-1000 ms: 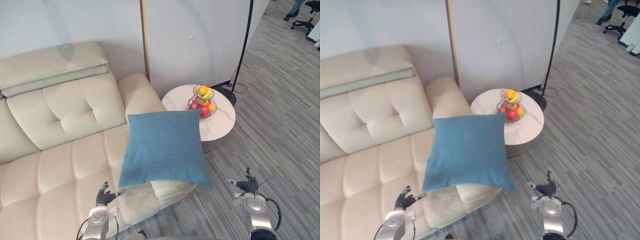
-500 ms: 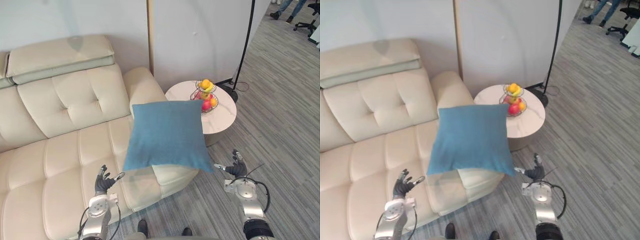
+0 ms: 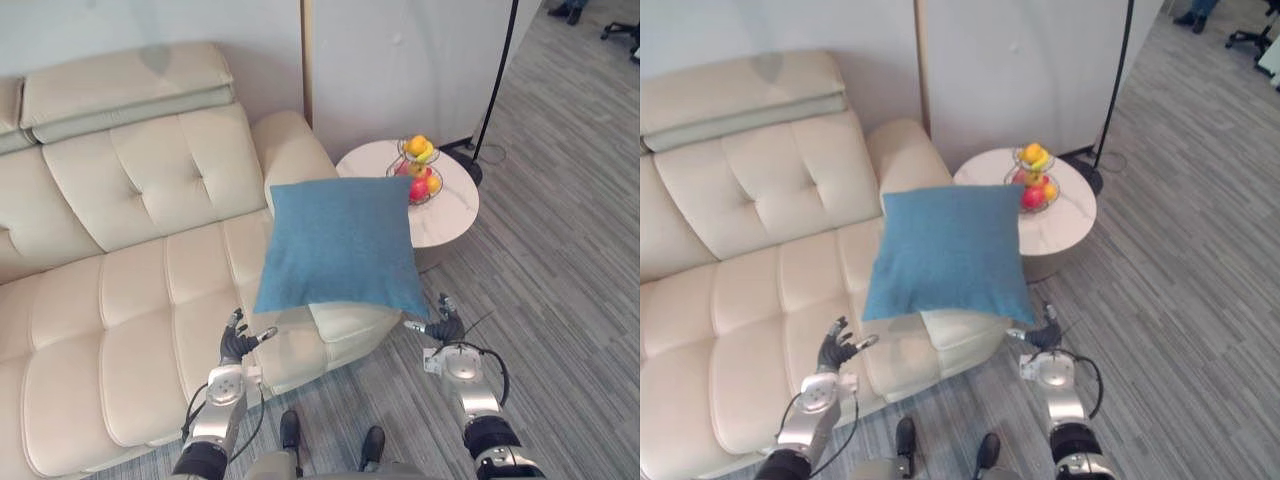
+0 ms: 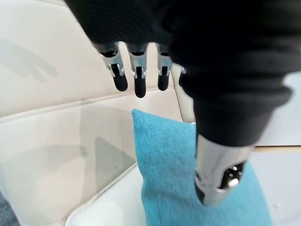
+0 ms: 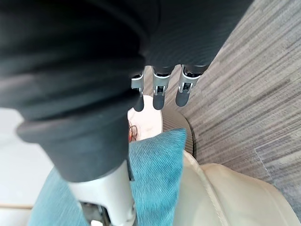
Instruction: Pick up cushions and gather them together orderly.
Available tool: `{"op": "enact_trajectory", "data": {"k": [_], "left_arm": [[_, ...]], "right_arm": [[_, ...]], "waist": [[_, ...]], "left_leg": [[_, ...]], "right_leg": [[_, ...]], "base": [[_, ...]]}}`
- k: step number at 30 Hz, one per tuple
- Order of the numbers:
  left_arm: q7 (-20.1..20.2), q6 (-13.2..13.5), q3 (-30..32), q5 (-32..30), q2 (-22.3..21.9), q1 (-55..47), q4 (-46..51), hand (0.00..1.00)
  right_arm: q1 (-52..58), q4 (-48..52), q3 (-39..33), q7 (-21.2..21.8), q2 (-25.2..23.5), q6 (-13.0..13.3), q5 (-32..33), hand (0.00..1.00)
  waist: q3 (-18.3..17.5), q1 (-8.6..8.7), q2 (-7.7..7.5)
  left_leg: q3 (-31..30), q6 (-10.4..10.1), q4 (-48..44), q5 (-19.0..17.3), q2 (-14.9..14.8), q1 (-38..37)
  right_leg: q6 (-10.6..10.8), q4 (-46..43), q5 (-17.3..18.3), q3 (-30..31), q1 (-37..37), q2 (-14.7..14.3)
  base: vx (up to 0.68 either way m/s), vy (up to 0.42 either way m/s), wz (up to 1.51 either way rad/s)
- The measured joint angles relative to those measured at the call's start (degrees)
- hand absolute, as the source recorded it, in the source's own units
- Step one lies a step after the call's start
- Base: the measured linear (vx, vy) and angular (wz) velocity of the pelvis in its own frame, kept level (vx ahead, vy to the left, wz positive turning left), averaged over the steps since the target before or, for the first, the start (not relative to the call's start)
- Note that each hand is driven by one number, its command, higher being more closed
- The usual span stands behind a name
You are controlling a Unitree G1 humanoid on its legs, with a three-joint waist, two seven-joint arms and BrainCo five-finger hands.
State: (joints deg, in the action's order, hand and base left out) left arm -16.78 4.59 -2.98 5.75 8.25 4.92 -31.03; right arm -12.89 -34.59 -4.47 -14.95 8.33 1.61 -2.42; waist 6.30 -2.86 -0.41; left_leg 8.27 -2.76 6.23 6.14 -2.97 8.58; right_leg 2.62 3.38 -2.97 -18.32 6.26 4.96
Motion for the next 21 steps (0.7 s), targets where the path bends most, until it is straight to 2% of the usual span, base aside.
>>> {"op": "enact_trajectory", "data": {"k": [5, 10, 13, 14, 16, 20, 21], "left_arm": [[-3.33, -0.01, 2.11, -0.68, 0.0, 3.48, 1.17, 0.0], [-4.37, 0.02, 3.45, -1.16, 0.05, 3.69, 2.85, 0.0], [-4.4, 0.01, 3.76, -1.17, 0.24, 4.33, 2.84, 0.0], [-4.4, 0.01, 3.66, -1.17, 0.48, 6.2, 2.23, 0.0], [-4.4, 0.01, 3.54, -1.15, 1.03, 8.49, 1.01, 0.0], [-4.37, 0.01, 1.82, -0.91, 4.37, 18.03, -3.24, 0.0], [-4.36, 0.0, 1.49, -0.8, 4.59, 18.93, -3.73, 0.0]], "right_arm": [[-2.38, 0.3, -2.06, -2.14, -0.01, 0.04, 0.03, 0.0], [-3.29, 2.72, -2.33, -3.01, 0.13, 0.6, 0.06, 0.0], [-4.96, 2.66, -2.32, -3.09, 0.19, 0.68, 0.18, 0.0], [-6.73, 2.04, -2.13, -3.13, 0.72, 0.66, 0.31, 0.0], [-8.39, 1.94, -2.07, -3.13, 1.09, 0.66, 0.67, 0.0], [-17.28, -3.71, -0.73, -3.13, 3.14, 0.63, 4.47, 0.0], [-18.18, -4.57, -0.6, -3.17, 3.34, 0.62, 4.9, 0.0]], "waist": [[1.7, 0.15, -0.1], [1.83, 0.5, -0.29], [3.41, 0.57, -0.45], [4.84, 0.52, -0.46], [5.54, 0.45, -0.48], [9.28, 0.2, -0.76], [9.3, 0.15, -0.76]], "left_leg": [[-0.22, 0.55, -0.36, 0.5, 0.46, 1.09], [-0.22, 0.55, -0.38, 0.5, 0.51, 0.86], [-0.15, 0.55, -0.38, 0.5, 0.4, 0.09], [-0.17, 0.54, -0.37, 0.48, 0.35, 0.36], [-0.16, 0.53, -0.37, 0.47, 0.28, 1.49], [-0.16, 0.91, -0.35, 0.99, 0.08, 4.67], [-0.16, 0.9, -0.35, 1.17, 0.08, 5.18]], "right_leg": [[-0.59, 0.09, -0.73, -0.29, 0.7, 0.11], [-0.58, -0.04, -0.73, -0.2, 0.33, 0.25], [-0.55, -0.25, -0.7, -0.07, -0.39, 0.32], [-0.37, -0.63, -0.48, 0.08, 0.07, 0.47], [-0.84, -1.59, 0.05, 0.32, 1.67, 0.51], [-0.9, -3.66, 0.36, 0.85, 5.95, 0.65], [-0.91, -3.94, 0.35, 0.85, 6.53, 0.73]], "base": [[0.19, -0.006, 0.06], [0.13, 0.003, 0.05], [0.04, 0.021, 0.0], [-0.03, 0.036, 0.0], [-0.08, 0.038, -0.04], [-0.13, 0.037, -0.06], [-0.11, 0.043, 0.01]]}}
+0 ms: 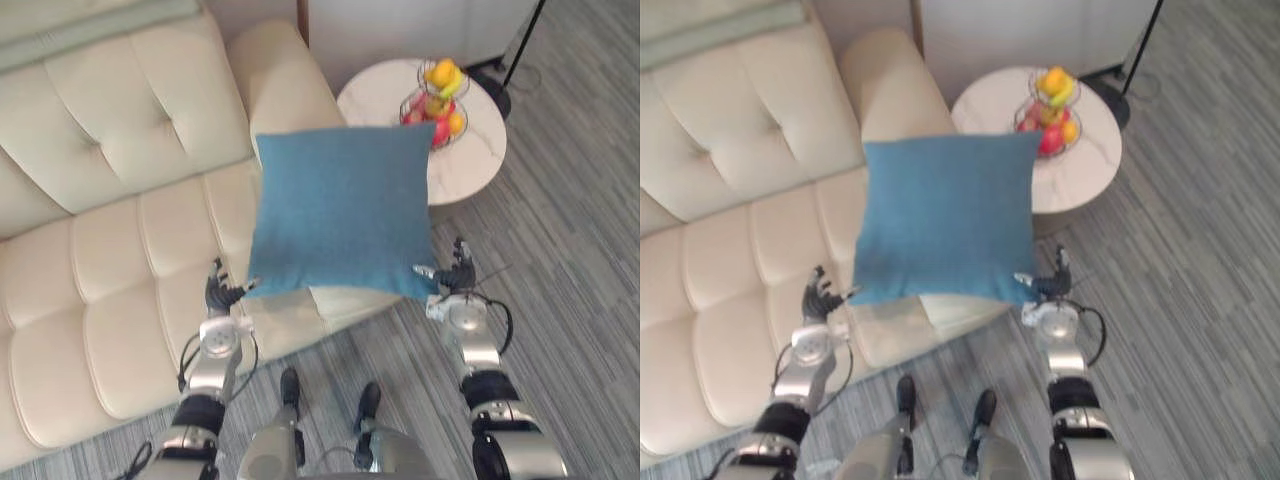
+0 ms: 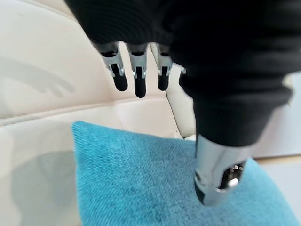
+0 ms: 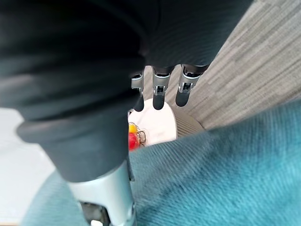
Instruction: Pick up cushions and gather them together orderly.
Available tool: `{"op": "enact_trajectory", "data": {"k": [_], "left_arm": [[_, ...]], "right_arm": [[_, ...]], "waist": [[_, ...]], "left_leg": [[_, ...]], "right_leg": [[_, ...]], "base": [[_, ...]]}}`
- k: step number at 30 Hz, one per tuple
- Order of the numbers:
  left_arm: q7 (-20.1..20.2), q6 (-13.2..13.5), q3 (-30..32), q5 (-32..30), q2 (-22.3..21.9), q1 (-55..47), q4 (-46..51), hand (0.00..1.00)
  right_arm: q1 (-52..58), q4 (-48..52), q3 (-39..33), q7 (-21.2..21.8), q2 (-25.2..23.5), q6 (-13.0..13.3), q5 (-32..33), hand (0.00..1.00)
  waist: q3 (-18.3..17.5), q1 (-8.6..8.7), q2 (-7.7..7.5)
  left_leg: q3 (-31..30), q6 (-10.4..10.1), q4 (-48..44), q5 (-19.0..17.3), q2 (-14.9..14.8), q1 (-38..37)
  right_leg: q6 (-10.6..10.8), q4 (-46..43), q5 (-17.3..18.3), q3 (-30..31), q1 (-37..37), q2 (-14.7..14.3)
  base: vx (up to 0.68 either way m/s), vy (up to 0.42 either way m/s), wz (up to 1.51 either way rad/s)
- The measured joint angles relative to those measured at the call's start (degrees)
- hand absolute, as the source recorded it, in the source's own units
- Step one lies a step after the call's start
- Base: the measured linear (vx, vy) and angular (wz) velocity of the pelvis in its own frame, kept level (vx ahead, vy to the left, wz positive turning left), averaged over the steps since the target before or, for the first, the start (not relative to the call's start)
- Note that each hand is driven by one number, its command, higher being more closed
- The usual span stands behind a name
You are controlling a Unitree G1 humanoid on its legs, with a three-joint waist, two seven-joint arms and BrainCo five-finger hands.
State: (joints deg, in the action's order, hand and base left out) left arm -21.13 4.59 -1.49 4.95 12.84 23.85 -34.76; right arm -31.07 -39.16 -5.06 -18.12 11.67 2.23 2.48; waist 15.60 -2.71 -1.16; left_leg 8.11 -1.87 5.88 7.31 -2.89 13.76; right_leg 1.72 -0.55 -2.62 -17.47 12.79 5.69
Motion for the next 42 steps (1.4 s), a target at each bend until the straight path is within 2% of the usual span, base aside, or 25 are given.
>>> {"op": "enact_trajectory", "data": {"k": [5, 6, 13, 16, 19, 24, 31, 33, 35, 37, 42], "left_arm": [[0.05, 0.03, -3.02, 2.25, 1.73, 9.77, -4.47, 0.0], [0.05, 0.04, -3.35, 2.66, 2.06, 12.21, -4.49, 1.0], [0.08, 0.1, -6.4, 4.57, 2.48, 20.39, -5.31, 1.0], [0.06, 1.22, -6.45, 6.53, 3.55, 22.9, -5.22, 1.0], [0.03, 1.72, -6.49, 6.59, 3.68, 23.12, -4.99, 1.0], [-0.42, 1.86, -7.55, 7.51, 2.46, 21.19, 0.86, 1.0], [-2.29, 1.85, -9.21, 7.48, -1.24, 5.3, 15.99, 1.0], [-2.28, 1.82, -9.26, 7.4, -2.22, 0.57, 19.86, 1.0], [-2.2, 1.82, -9.42, 7.39, -3.16, -5.23, 24.91, 1.0], [-1.57, 1.84, -9.79, 7.19, -3.54, -10.4, 28.43, 1.0], [1.88, 1.88, -9.87, 6.82, -5.86, -25.48, 37.73, 1.0]], "right_arm": [[-10.25, -5.9, 1.36, -0.47, 1.17, -0.24, 2.52, 0.0], [-13.11, -6.97, 1.36, -0.52, 1.25, -0.34, 2.71, 1.0], [-19.36, -6.9, 3.2, -1.47, 2.07, -0.49, 6.68, 1.0], [-21.42, -6.59, 3.8, -1.58, 2.47, 0.8, 8.9, 1.0], [-21.78, -6.41, 4.9, -1.56, 2.41, 1.66, 9.47, 1.0], [-17.6, 0.15, 6.02, -1.54, 2.03, 2.56, 11.05, 1.0], [2.89, 16.59, 7.53, -1.41, -0.71, 3.29, 10.89, 1.0], [8.67, 20.51, 7.47, -0.86, -2.01, 3.37, 10.66, 1.0], [15.2, 25.36, 7.48, -0.13, -3.22, 3.4, 9.49, 1.0], [20.83, 29.72, 7.47, 0.83, -4.18, 3.47, 8.58, 1.0], [33.77, 37.61, 7.52, 4.48, -6.06, 3.52, 5.82, 1.0]], "waist": [[1.74, -0.14, -0.1], [3.06, -0.14, -0.16], [5.13, 0.11, -0.06], [5.35, 0.69, 0.05], [5.36, 0.69, 0.05], [5.44, 0.95, 0.2], [5.25, 0.96, 0.44], [5.21, 1.04, 0.49], [4.83, 1.12, 0.74], [2.96, 1.12, 1.01], [-2.87, 1.2, 2.66]], "left_leg": [[-0.22, 0.24, 0.0, 1.84, -0.11, 4.14], [-0.22, 0.19, -0.01, 2.23, -0.19, 4.78], [-0.57, -0.2, 0.0, 3.46, -0.52, 8.41], [-0.88, -0.6, 0.0, 3.86, -0.94, 10.27], [-0.87, -0.82, -0.01, 4.03, -1.11, 10.35], [-1.21, -1.58, -0.01, 4.57, -1.04, 8.5], [-3.1, -2.02, 0.0, 4.11, -0.73, 3.97], [-3.74, -2.47, 0.0, 3.63, -0.8, 2.29], [-3.84, -2.02, 0.0, 2.15, -1.09, -0.27], [-3.81, -2.14, 0.01, 0.91, -1.11, -1.15], [-3.75, -2.07, 0.02, 0.38, -0.62, -5.01]], "right_leg": [[-0.66, -1.14, -0.99, -0.19, 4.62, 0.13], [-0.83, -1.09, -1.41, -0.17, 5.26, 0.07], [-1.4, 2.08, -3.95, -0.18, 7.54, -0.8], [-1.76, 3.06, -4.65, -0.37, 8.8, -1.44], [-1.83, 3.06, -4.69, -0.3, 8.93, -1.6], [-1.92, 3.95, -4.7, -0.59, 6.39, -1.64], [-1.87, 4.71, -3.67, -1.23, 0.91, -1.64], [-1.76, 4.75, -3.31, -1.45, -1.0, -1.75], [-1.45, 4.71, -2.69, -1.57, -3.57, -2.02], [-1.27, 4.73, -2.42, -1.49, -4.47, -2.03], [-0.73, 4.62, -0.87, -1.43, -8.29, -1.65]], "base": [[-0.07, 0.029, 0.0], [-0.04, 0.013, -0.01], [0.0, -0.001, -0.03], [0.0, 0.0, 0.0], [0.01, -0.001, 0.0], [0.05, -0.001, 0.06], [0.05, -0.003, 0.09], [0.02, 0.007, 0.1], [0.02, 0.025, 0.06], [0.03, 0.034, 0.0], [0.1, 0.019, 0.01]]}}
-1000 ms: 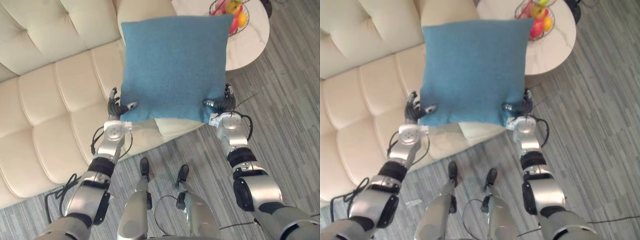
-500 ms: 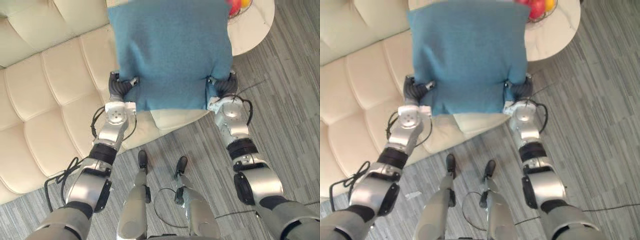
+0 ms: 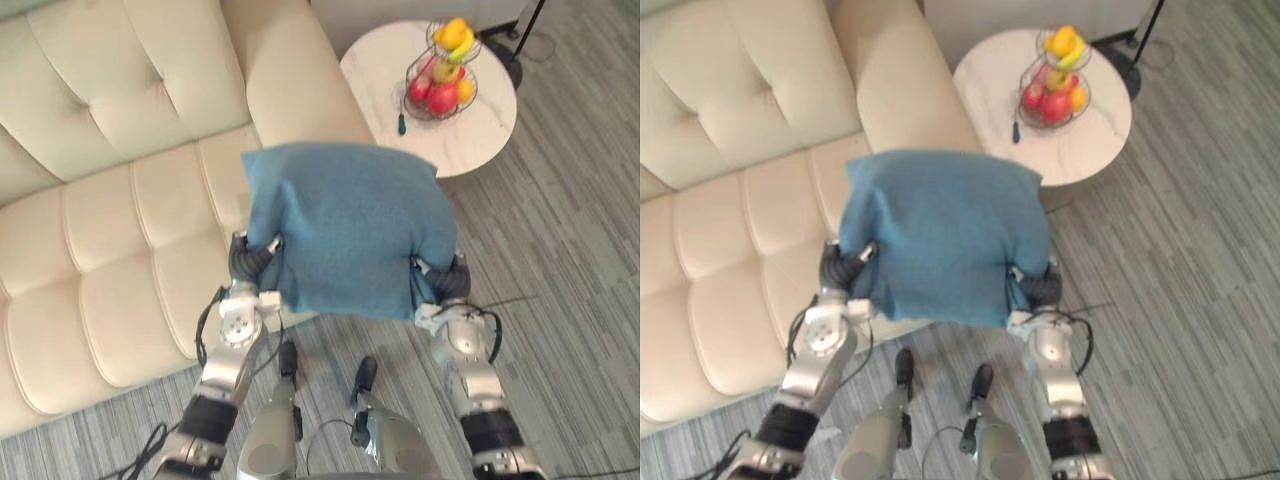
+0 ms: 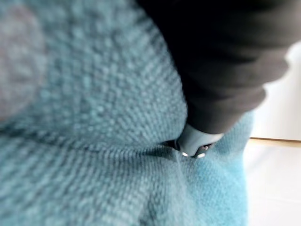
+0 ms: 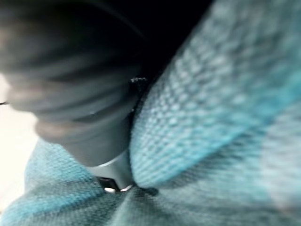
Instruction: Pick up cushions and gather them together orderly.
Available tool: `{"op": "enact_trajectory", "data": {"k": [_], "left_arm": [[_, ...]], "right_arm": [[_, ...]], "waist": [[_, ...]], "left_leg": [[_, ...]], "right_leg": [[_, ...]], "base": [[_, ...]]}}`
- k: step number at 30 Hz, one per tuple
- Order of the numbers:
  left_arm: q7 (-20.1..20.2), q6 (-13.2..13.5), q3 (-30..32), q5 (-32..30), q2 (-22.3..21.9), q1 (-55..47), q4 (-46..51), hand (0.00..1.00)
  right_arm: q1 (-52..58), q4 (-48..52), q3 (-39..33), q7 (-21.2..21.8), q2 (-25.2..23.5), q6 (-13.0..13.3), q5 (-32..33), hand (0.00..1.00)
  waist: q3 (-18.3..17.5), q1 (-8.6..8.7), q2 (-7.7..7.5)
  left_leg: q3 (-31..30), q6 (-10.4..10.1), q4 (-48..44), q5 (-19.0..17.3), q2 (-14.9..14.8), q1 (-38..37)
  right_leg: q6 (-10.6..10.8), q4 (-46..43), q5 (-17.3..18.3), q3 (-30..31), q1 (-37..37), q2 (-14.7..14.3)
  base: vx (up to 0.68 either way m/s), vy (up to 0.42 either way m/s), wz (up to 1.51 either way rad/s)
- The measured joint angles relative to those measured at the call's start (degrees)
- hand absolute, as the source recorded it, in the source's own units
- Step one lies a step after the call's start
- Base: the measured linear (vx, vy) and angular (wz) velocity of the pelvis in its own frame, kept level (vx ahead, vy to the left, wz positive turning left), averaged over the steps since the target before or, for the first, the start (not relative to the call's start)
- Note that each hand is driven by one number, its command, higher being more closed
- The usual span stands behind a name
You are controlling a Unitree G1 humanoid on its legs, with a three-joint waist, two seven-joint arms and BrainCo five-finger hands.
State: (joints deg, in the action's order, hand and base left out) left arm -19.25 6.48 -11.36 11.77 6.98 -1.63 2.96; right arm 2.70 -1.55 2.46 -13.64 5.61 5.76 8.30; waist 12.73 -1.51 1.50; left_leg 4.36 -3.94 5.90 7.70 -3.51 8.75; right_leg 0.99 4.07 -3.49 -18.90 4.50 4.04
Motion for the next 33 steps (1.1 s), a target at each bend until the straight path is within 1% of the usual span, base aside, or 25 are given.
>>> {"op": "enact_trajectory", "data": {"k": [2, 4, 6, 8, 12, 14, 15, 16, 17, 18, 19, 20, 21, 22, 23, 24, 25, 26, 27, 28, 29, 30, 31, 32, 33], "left_arm": [[1.09, 0.16, 0.0, 0.05, -0.07, -3.99, 2.37, 1.0], [1.93, 0.39, 0.0, 0.06, -0.29, -6.3, 4.31, 1.0], [2.63, 0.67, 0.0, 0.35, -0.78, -8.94, 6.0, 1.0], [3.28, 0.7, -0.19, 0.74, -1.22, -10.9, 6.2, 1.0], [3.29, 0.7, -1.4, 0.73, -1.12, -11.88, 6.22, 1.0], [3.28, 0.73, -1.94, 0.74, -1.1, -12.64, 6.22, 1.0], [3.28, 0.73, -2.18, 0.74, -1.12, -12.57, 6.22, 1.0], [3.27, 0.74, -2.31, 0.79, -1.2, -12.51, 6.22, 1.0], [3.26, 0.9, -2.37, 0.89, -1.15, -12.47, 6.14, 1.0], [3.25, 1.3, -2.41, 0.93, -1.12, -12.38, 5.7, 1.0], [3.24, 1.65, -2.6, 1.35, -1.12, -12.24, 4.67, 1.0], [3.19, 1.65, -3.15, 2.18, -1.52, -12.09, 3.88, 1.0], [3.18, 1.68, -3.74, 2.58, -1.78, -12.05, 3.78, 1.0], [3.17, 1.8, -4.52, 2.93, -2.13, -11.67, 3.61, 1.0], [3.17, 2.18, -5.4, 3.13, -2.22, -10.16, 2.36, 1.0], [3.1, 2.36, -5.87, 3.21, -1.53, -8.26, 1.24, 1.0], [3.03, 2.55, -5.86, 3.42, -0.63, -7.34, 0.58, 1.0], [3.03, 2.56, -5.87, 3.67, -0.15, -6.92, 0.26, 1.0], [3.02, 2.61, -5.95, 4.2, -0.05, -6.84, -0.13, 1.0], [3.03, 2.63, -6.14, 4.24, -0.07, -6.89, -0.6, 1.0], [3.04, 2.63, -6.15, 4.24, 0.02, -6.93, -0.96, 1.0], [3.09, 2.6, -6.14, 4.24, 0.35, -6.94, -1.45, 1.0], [3.13, 2.53, -6.13, 4.24, 0.45, -6.95, -1.56, 1.0], [3.16, 2.52, -6.12, 4.22, 0.75, -6.93, -1.54, 1.0], [3.16, 2.49, -6.11, 4.22, 0.99, -7.02, -1.57, 1.0]], "right_arm": [[2.92, 1.4, 0.06, 1.48, -0.86, 0.07, -0.48, 1.0], [4.64, 2.81, 0.1, 2.3, -1.01, 0.08, -0.75, 1.0], [6.12, 3.46, 0.31, 2.94, -1.01, 0.63, -1.17, 1.0], [7.56, 3.47, 0.47, 3.39, -1.0, 0.78, -1.6, 1.0], [9.23, 3.51, 0.5, 3.39, -0.97, 0.9, -2.77, 1.0], [9.12, 3.51, 0.53, 2.6, -0.92, 0.91, -3.93, 1.0], [8.94, 3.5, 0.52, 2.02, -0.89, 0.91, -3.99, 1.0], [8.43, 3.47, 0.53, 1.54, -0.71, 0.9, -4.21, 1.0], [6.83, 3.18, 0.53, 0.69, -0.29, 0.91, -5.38, 1.0], [5.3, 2.75, 0.58, 0.09, 0.23, 0.89, -6.21, 1.0], [3.42, 2.58, 0.64, -0.37, 1.15, 0.68, -6.85, 1.0], [2.01, 2.6, 0.61, -0.73, 2.32, 0.65, -8.33, 1.0], [1.71, 2.74, 0.57, -1.02, 3.37, 0.66, -8.47, 1.0], [1.72, 2.76, 0.31, -1.36, 4.44, 0.67, -8.49, 1.0], [1.66, 2.29, -0.43, -2.03, 4.83, 0.65, -8.52, 1.0], [1.62, 1.69, -0.73, -2.67, 4.12, 0.63, -8.53, 1.0], [1.52, 0.75, -0.98, -2.73, 3.2, 0.64, -8.8, 1.0], [1.37, -0.09, -1.33, -2.73, 2.41, 0.53, -8.99, 1.0], [1.32, -1.24, -1.75, -2.72, 1.64, 0.48, -9.59, 1.0], [1.32, -2.1, -1.74, -2.7, 1.53, 0.31, -9.62, 1.0], [1.31, -2.78, -1.73, -2.56, 1.33, 0.09, -9.67, 1.0], [1.28, -3.78, -1.71, -2.4, 1.07, -0.04, -9.74, 1.0], [1.23, -4.29, -1.71, -2.29, 1.08, -0.12, -9.74, 1.0], [1.26, -4.6, -1.73, -2.18, 1.12, -0.18, -9.73, 1.0], [1.32, -4.62, -1.71, -2.08, 0.79, -0.26, -9.74, 1.0]], "waist": [[-2.5, -0.05, 0.37], [-3.36, -0.09, 0.73], [-4.59, -0.23, 0.93], [-6.69, -0.38, 1.04], [-7.3, -0.56, 1.03], [-7.38, -1.09, 1.03], [-7.42, -1.29, 1.06], [-7.96, -1.34, 1.07], [-8.61, -1.58, 0.38], [-8.56, -2.04, 0.26], [-8.61, -2.03, 0.39], [-8.87, -1.51, 0.77], [-9.49, -1.04, 1.65], [-10.2, -0.22, 2.6], [-10.89, 0.16, 3.51], [-10.88, 0.47, 2.33], [-11.14, 0.78, 1.44], [-11.05, 0.98, 0.97], [-10.85, 1.01, 0.68], [-10.77, 0.96, 0.82], [-10.57, 0.88, 0.68], [-10.16, 0.84, 0.32], [-9.72, 0.86, 0.31], [-8.52, 1.22, 0.53], [-7.93, 1.54, 0.74]], "left_leg": [[-0.01, -0.08, 0.0, -0.08, 0.02, -1.23], [-0.04, -0.18, 0.0, -0.43, -0.02, -2.54], [-0.11, -0.18, 0.01, -0.76, -0.08, -3.73], [-0.55, -0.05, 0.01, -0.92, -0.07, -4.07], [-4.14, -0.15, 0.0, -0.98, 0.29, -4.33], [-6.29, -0.03, -1.29, -1.11, 0.38, -2.35], [-6.04, 0.44, -2.28, -1.88, 0.22, -1.11], [-2.79, 0.95, -4.36, -4.09, -0.67, 0.92], [2.46, 1.96, -7.93, -6.82, -1.8, 3.82], [5.89, 4.16, -10.86, -7.9, -2.81, 5.08], [8.93, 5.77, -15.15, -8.63, -4.13, 6.18], [12.49, 5.95, -19.19, -8.79, -6.25, 6.13], [14.45, 5.88, -19.83, -8.6, -7.95, 5.92], [15.4, 3.93, -18.91, -9.4, -9.15, 5.55], [15.11, -0.48, -16.68, -8.82, -8.16, 4.79], [14.76, 0.66, -14.49, -7.78, -5.23, 3.83], [14.23, 1.31, -13.95, -7.48, -3.19, 3.75], [13.92, 2.18, -14.64, -8.12, -2.14, 3.73], [13.65, 3.56, -16.78, -9.84, -0.94, 3.84], [13.53, 4.09, -17.77, -11.17, -0.48, 3.79], [13.56, 4.31, -18.46, -12.44, 0.23, 3.55], [13.56, 5.49, -18.44, -13.31, 1.41, 2.69], [13.32, 5.93, -18.33, -13.59, 1.83, 2.15], [12.22, 6.15, -17.83, -13.73, 1.93, 1.05], [11.33, 6.15, -16.9, -13.72, 1.98, 0.36]], "right_leg": [[0.13, 0.04, 0.39, -0.11, -1.26, 0.0], [0.13, 0.06, 0.72, -0.35, -2.62, -0.03], [0.17, 0.09, 0.93, -0.57, -3.93, -0.08], [0.21, 0.14, 1.16, -1.29, -4.66, -0.1], [0.57, -0.11, 2.18, -4.81, -6.72, -0.07], [0.39, -1.93, 3.07, -7.49, -6.38, 0.09], [0.27, -2.43, 3.13, -8.68, -6.12, 0.22], [0.0, -3.14, 3.06, -10.65, -5.12, 0.57], [-0.45, -3.74, 2.88, -11.78, -3.42, 2.05], [-0.47, -4.22, 2.86, -11.9, -2.66, 3.05], [-0.45, -5.54, 2.85, -12.07, -1.82, 4.56], [-0.24, -6.8, 2.87, -12.77, -1.74, 6.08], [0.72, -7.15, 2.82, -13.81, -2.05, 6.51], [1.93, -7.34, 2.86, -15.13, -2.41, 6.82], [2.83, -7.86, 2.5, -15.97, -2.48, 8.0], [4.02, -7.86, 1.69, -16.08, -2.56, 10.2], [4.66, -7.94, 1.24, -16.49, -2.81, 11.87], [5.27, -8.3, 0.85, -16.85, -3.36, 13.06], [5.42, -11.32, 0.77, -17.03, -3.3, 15.34], [5.41, -14.53, 0.76, -16.87, -2.65, 16.82], [5.23, -18.81, 0.7, -16.15, -1.31, 18.81], [1.95, -26.04, 0.2, -13.75, 1.57, 21.63], [-2.39, -30.63, -0.28, -10.96, 3.89, 22.36], [-2.21, -35.61, 3.1, -5.49, 6.42, 20.72], [0.33, -37.86, 6.08, -1.88, 7.55, 17.97]], "base": [[0.09, 0.003, 0.03], [0.05, 0.002, 0.05], [0.02, 0.005, 0.05], [0.0, 0.009, 0.14], [-0.05, 0.002, 0.46], [-0.08, -0.001, 0.65], [-0.08, 0.006, 0.7], [-0.04, 0.03, 0.64], [-0.01, 0.08, 0.46], [0.04, 0.105, 0.25], [0.06, 0.16, 0.21], [0.06, 0.201, 0.35], [0.06, 0.225, 0.58], [0.04, 0.291, 0.66], [0.04, 0.345, 0.7], [0.03, 0.354, 0.61], [0.03, 0.324, 0.49], [0.02, 0.294, 0.43], [0.01, 0.341, 0.29], [0.0, 0.288, 0.19], [-0.01, 0.295, 0.09], [0.0, 0.285, 0.07], [0.01, 0.301, 0.14], [0.02, 0.205, 0.25], [0.03, 0.141, 0.44]]}}
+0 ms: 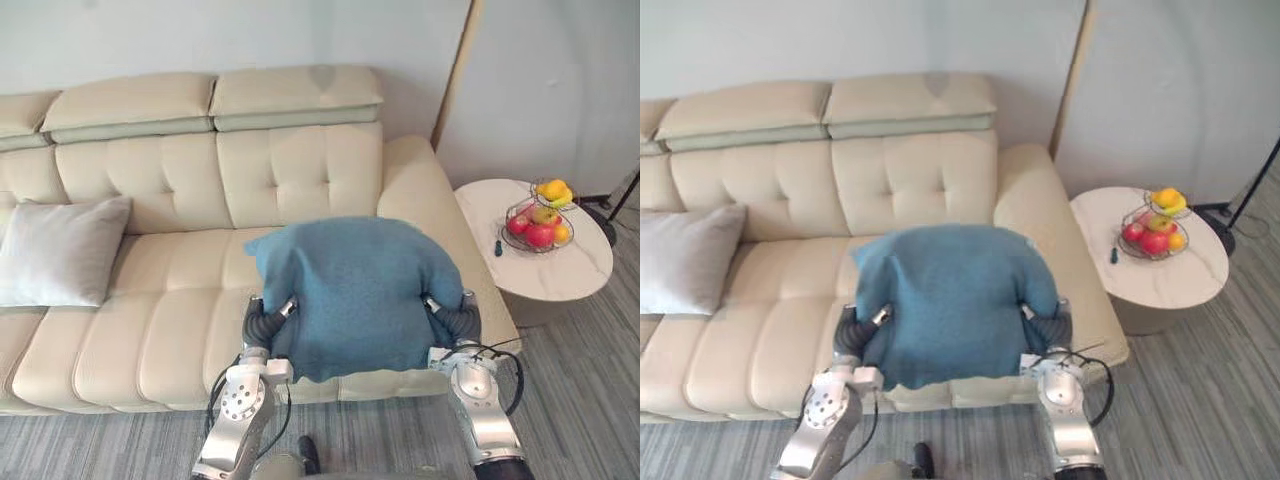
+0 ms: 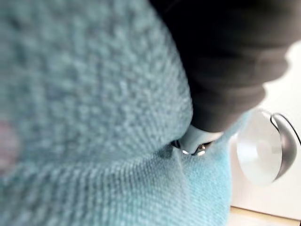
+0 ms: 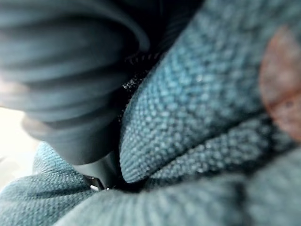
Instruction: Pick up cushions and gather them together orderly.
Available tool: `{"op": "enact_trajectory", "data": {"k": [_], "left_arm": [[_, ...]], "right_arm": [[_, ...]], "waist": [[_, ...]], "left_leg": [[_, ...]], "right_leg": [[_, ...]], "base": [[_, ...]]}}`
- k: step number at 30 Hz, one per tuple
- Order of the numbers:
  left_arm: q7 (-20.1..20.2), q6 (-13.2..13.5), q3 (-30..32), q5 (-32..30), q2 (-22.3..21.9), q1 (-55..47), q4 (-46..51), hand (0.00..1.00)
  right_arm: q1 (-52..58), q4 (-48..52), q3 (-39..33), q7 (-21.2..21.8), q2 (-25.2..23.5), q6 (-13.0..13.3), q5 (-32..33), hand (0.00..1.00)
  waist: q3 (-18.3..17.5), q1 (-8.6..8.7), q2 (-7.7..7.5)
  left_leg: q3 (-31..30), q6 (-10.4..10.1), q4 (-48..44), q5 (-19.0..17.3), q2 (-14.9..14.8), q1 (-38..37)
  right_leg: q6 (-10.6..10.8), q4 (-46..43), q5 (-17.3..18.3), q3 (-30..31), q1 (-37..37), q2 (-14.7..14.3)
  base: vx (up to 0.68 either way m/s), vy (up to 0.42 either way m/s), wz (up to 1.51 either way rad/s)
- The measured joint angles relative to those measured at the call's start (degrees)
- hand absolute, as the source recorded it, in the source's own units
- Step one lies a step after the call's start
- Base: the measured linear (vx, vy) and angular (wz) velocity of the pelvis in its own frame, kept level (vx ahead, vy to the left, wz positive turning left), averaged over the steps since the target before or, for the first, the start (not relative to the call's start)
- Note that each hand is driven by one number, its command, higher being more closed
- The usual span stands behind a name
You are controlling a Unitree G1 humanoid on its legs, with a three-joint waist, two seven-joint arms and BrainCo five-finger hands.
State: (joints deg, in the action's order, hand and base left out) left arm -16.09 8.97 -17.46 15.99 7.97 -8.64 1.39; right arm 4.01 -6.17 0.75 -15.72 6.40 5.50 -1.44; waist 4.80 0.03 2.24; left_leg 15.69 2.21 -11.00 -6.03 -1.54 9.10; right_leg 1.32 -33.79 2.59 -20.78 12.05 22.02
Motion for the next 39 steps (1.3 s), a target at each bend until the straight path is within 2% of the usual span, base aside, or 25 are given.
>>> {"op": "enact_trajectory", "data": {"k": [1, 2, 5, 6, 8, 9, 10, 13, 14, 16, 17, 19, 20, 21, 22, 23, 25, 30, 39], "left_arm": [[0.05, -0.14, 0.0, 0.0, 0.25, 0.0, -0.01, 1.0], [0.16, -0.16, -0.01, -0.01, 0.37, 0.01, -0.01, 1.0], [0.29, -0.41, -0.8, -0.03, 0.42, 0.18, -0.02, 1.0], [0.3, -0.49, -1.11, -0.04, 0.44, 0.26, -0.02, 1.0], [0.34, -0.52, -2.87, -0.14, 0.39, 0.83, -0.2, 1.0], [0.37, -0.68, -3.52, -0.16, -0.06, 0.96, -0.46, 1.0], [0.46, -0.69, -3.96, -0.16, -0.16, 0.99, -0.46, 1.0], [0.65, -0.78, -4.05, -0.14, -0.22, 1.24, -1.18, 1.0], [0.98, -0.84, -3.98, -0.13, -0.22, 1.18, -1.2, 1.0], [1.29, -0.85, -3.88, -0.12, -0.2, 1.11, -1.25, 1.0], [1.35, -0.83, -3.85, -0.12, -0.3, 1.01, -1.24, 1.0], [1.61, -0.83, -3.8, -0.13, -0.6, 0.99, -1.06, 1.0], [1.61, -0.83, -3.79, -0.15, -0.71, 0.99, -1.02, 1.0], [1.62, -0.86, -3.83, -0.15, -1.0, 0.93, -0.86, 1.0], [1.62, -0.87, -3.88, -0.17, -1.18, 0.79, -0.66, 1.0], [1.59, -0.92, -3.87, -0.17, -0.95, 0.79, -0.87, 1.0], [1.57, -0.95, -3.91, -0.18, -0.45, 0.01, -0.4, 1.0], [1.54, -0.94, -4.34, -0.26, -0.07, -1.15, -0.11, 1.0], [-0.08, -1.27, -6.31, -3.6, 1.71, 0.79, -0.12, 1.0]], "right_arm": [[-0.01, 0.0, -0.03, 0.08, -0.18, -0.05, -0.01, 1.0], [-0.02, 0.0, -0.02, 0.13, -0.11, -0.05, -0.06, 1.0], [-0.02, 0.02, -0.14, 0.15, 0.6, -0.05, -0.2, 1.0], [-0.01, 0.03, -0.37, 0.14, 0.65, -0.05, -0.21, 1.0], [0.65, 0.1, -1.27, -0.04, 1.08, -0.05, -0.22, 1.0], [1.08, 0.11, -1.8, -0.07, 1.43, -0.07, -0.23, 1.0], [1.3, 0.11, -2.31, -0.07, 1.37, -0.11, -0.24, 1.0], [1.46, 1.22, -2.51, -0.08, 1.22, -0.4, -0.34, 1.0], [2.4, 4.17, -2.51, -0.1, 1.22, -0.5, -0.36, 1.0], [2.37, 5.72, -2.52, -0.15, 1.07, -0.5, -0.41, 1.0], [2.19, 6.42, -2.52, -0.15, 1.04, -0.49, -0.42, 1.0], [2.17, 8.83, -2.56, -0.36, 1.0, -0.42, -0.7, 1.0], [2.23, 9.27, -2.62, -0.54, 0.99, -0.42, -0.72, 1.0], [2.32, 9.31, -2.78, -0.66, 1.0, -0.42, -0.73, 1.0], [2.44, 9.27, -2.86, -0.72, 0.96, -0.45, -0.77, 1.0], [2.55, 8.83, -2.87, -0.78, 0.22, -0.51, -0.84, 1.0], [4.65, 9.78, -2.92, -1.1, -1.85, -0.58, -0.96, 1.0], [5.62, 9.76, -2.87, -1.11, -3.0, -0.58, -1.62, 1.0], [3.94, 4.0, -2.79, -2.86, -1.12, -0.94, -5.02, 1.0]], "waist": [[0.17, 0.57, 0.11], [0.15, 0.7, -0.16], [0.4, 1.11, -0.73], [0.46, 1.62, -1.04], [0.2, 2.66, -1.63], [0.03, 2.76, -1.04], [-0.3, 2.64, -0.33], [-0.41, 1.91, -0.17], [-0.21, 0.73, -0.36], [-0.12, 0.13, -0.64], [-0.14, -0.49, -1.04], [-0.1, -0.67, -1.32], [-0.14, -0.52, -1.25], [-0.4, -0.53, -0.82], [-0.9, -0.53, -0.12], [-1.02, -0.5, -0.64], [-1.67, -0.17, -2.64], [-2.44, -0.14, -3.21], [-2.86, 1.19, -2.57]], "left_leg": [[-1.35, 0.02, 2.01, 0.03, 0.37, -0.7], [-2.19, 0.03, 4.0, 0.05, 1.2, -1.46], [-5.13, -0.27, 8.14, 3.14, 4.34, -3.75], [-5.74, -0.28, 8.59, 3.14, 5.23, -4.2], [-8.65, -0.4, 8.74, 3.22, 7.76, -4.64], [-9.95, -0.16, 8.24, 3.03, 7.82, -4.67], [-11.17, 0.0, 7.24, 2.71, 7.5, -4.25], [-11.06, -1.22, 0.06, 0.81, 5.64, -2.24], [-7.05, -1.09, -8.76, -3.76, 3.51, 0.18], [-3.31, 0.14, -16.18, -6.86, -0.45, 2.31], [-2.09, -0.32, -18.46, -7.94, -3.17, 3.37], [-2.65, -2.11, -15.23, -7.92, -7.92, 4.27], [-3.89, -3.33, -12.46, -6.82, -8.64, 4.14], [-6.6, -4.73, -5.87, -1.84, -9.68, 2.3], [-8.91, -9.1, -2.88, 2.18, -10.26, 1.35], [-8.98, -10.03, -2.06, 1.76, -9.58, 0.46], [-6.62, -8.77, 1.0, 2.56, -6.38, -1.55], [-4.33, -7.15, 4.73, 2.92, -2.82, -4.63], [-3.04, -7.52, 10.56, 6.06, -3.13, -3.93]], "right_leg": [[2.01, -0.22, 3.23, 3.11, 1.17, -4.76], [2.63, 0.84, 5.13, 4.22, 2.11, -8.14], [1.85, 7.8, 6.79, 4.33, 2.86, -14.79], [1.59, 9.81, 6.64, 5.01, 2.77, -15.69], [-2.71, 14.22, 5.04, 8.63, 2.52, -16.8], [-3.19, 14.62, 5.09, 7.45, 1.33, -16.74], [-3.28, 16.13, 4.97, 5.52, 0.03, -16.81], [-3.75, 22.41, 3.03, 3.45, -5.42, -18.43], [-4.15, 25.77, 2.41, 4.59, -9.29, -19.47], [-4.22, 27.13, 2.45, 5.27, -11.04, -20.11], [-4.21, 27.35, 2.45, 5.95, -11.43, -20.11], [-4.19, 27.37, 2.46, 7.59, -11.58, -19.28], [-4.11, 27.37, 2.45, 8.17, -11.57, -18.98], [-2.2, 27.46, 2.53, 9.56, -11.6, -18.83], [-0.08, 28.3, 3.13, 10.9, -11.99, -19.14], [0.94, 29.12, 2.73, 12.09, -12.31, -18.62], [1.94, 30.28, 1.66, 13.48, -12.27, -15.32], [4.37, 30.01, 2.18, 15.78, -12.08, -11.99], [4.2, 32.93, 0.24, 17.52, -8.83, -13.35]], "base": [[0.06, 0.09, 0.49], [0.07, 0.08, 0.44], [0.1, 0.042, 0.48], [0.14, -0.023, 0.85], [0.25, -0.068, 1.0], [0.25, -0.049, 0.82], [0.27, -0.029, 0.7], [0.26, -0.046, 0.44], [0.23, -0.044, 0.08], [0.18, -0.025, -0.15], [0.15, 0.013, -0.36], [0.15, 0.13, -0.38], [0.14, 0.273, -0.44], [0.12, 0.275, -0.51], [0.1, 0.247, -0.54], [0.12, 0.289, -0.41], [0.11, 0.303, -0.28], [0.0, 0.131, -0.16], [0.01, -0.023, -0.11]]}}
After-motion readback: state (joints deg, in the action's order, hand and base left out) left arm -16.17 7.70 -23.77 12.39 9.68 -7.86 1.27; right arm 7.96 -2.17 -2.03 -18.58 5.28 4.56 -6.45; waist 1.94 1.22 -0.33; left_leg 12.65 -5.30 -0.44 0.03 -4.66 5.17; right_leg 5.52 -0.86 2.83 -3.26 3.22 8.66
